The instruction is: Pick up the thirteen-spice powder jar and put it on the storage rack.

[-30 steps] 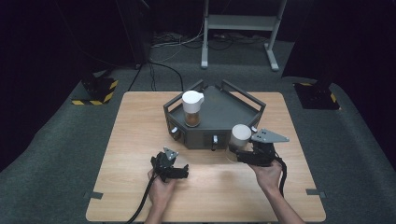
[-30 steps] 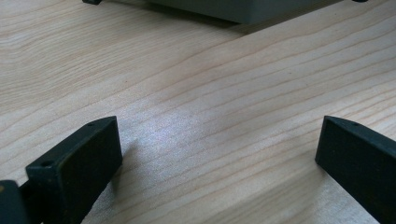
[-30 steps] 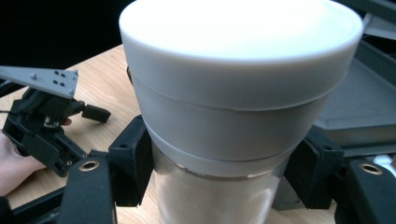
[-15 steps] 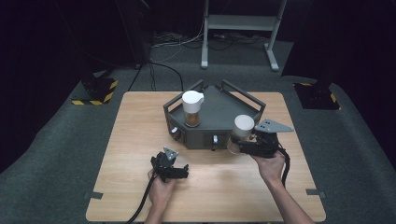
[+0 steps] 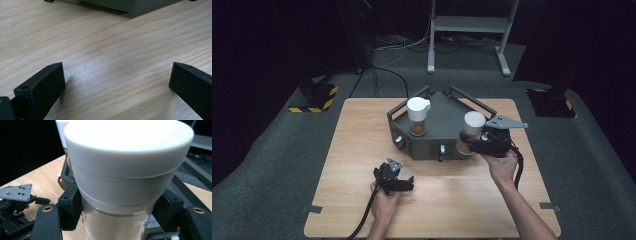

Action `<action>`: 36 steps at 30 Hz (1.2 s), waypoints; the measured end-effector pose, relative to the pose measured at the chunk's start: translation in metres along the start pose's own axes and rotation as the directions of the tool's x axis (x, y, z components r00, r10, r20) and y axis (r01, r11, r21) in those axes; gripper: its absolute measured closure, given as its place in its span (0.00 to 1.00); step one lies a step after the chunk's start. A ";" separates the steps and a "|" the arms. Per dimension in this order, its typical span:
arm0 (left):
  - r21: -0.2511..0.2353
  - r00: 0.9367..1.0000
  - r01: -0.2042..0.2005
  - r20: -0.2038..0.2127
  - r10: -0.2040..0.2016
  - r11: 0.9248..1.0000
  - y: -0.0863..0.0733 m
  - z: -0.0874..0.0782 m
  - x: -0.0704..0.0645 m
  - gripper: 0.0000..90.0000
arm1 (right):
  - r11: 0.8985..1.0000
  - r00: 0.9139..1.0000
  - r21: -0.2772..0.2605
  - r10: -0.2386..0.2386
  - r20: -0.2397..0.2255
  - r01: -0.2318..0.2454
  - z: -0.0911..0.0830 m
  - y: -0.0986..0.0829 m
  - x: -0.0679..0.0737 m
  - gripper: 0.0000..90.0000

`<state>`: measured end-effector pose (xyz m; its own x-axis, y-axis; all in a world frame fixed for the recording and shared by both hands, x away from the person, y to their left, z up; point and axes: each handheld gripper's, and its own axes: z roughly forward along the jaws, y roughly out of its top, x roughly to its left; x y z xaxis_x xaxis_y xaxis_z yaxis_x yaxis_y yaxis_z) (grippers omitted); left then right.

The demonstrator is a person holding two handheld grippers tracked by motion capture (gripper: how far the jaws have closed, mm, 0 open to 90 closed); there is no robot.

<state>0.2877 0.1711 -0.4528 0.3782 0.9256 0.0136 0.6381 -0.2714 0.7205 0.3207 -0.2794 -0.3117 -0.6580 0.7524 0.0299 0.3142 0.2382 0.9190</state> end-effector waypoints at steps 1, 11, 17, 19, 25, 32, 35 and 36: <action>0.000 1.000 0.000 0.000 0.000 1.000 0.000 0.000 0.000 0.00 | 1.000 1.000 -0.001 0.000 0.002 0.000 0.000 0.001 0.000 0.36; 0.001 1.000 -0.001 0.001 0.001 1.000 0.000 0.000 0.000 0.00 | 1.000 1.000 -0.004 -0.004 0.028 0.005 0.006 0.017 -0.003 0.36; 0.001 1.000 -0.001 0.001 0.001 1.000 0.000 0.000 0.000 0.00 | 1.000 0.999 0.001 -0.003 0.044 0.003 0.012 0.022 -0.003 0.36; 0.001 1.000 0.000 0.001 0.000 1.000 0.000 0.000 0.000 0.00 | 1.000 0.998 0.005 0.000 0.057 0.000 0.017 0.025 -0.002 0.36; 0.001 1.000 0.000 0.001 0.000 1.000 0.000 0.000 0.000 0.00 | 1.000 0.997 0.005 0.002 0.083 -0.002 0.025 0.029 -0.002 0.36; 0.000 1.000 0.000 0.001 0.000 1.000 0.000 0.000 0.000 0.00 | 1.000 0.994 0.010 0.011 0.111 -0.013 0.036 0.031 -0.002 0.36; 0.001 1.000 0.000 0.001 0.000 1.000 0.000 0.000 0.000 0.00 | 1.000 0.993 0.006 0.020 0.119 -0.021 0.040 0.031 -0.003 0.36; 0.001 1.000 0.000 0.001 0.000 1.000 0.000 0.000 0.000 0.00 | 1.000 0.992 0.006 0.021 0.122 -0.022 0.041 0.032 -0.003 0.36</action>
<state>0.2879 0.1712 -0.4527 0.3792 0.9252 0.0132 0.6384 -0.2719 0.7201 0.3604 -0.2491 -0.2984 -0.5624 0.8269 0.0012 0.3329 0.2250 0.9157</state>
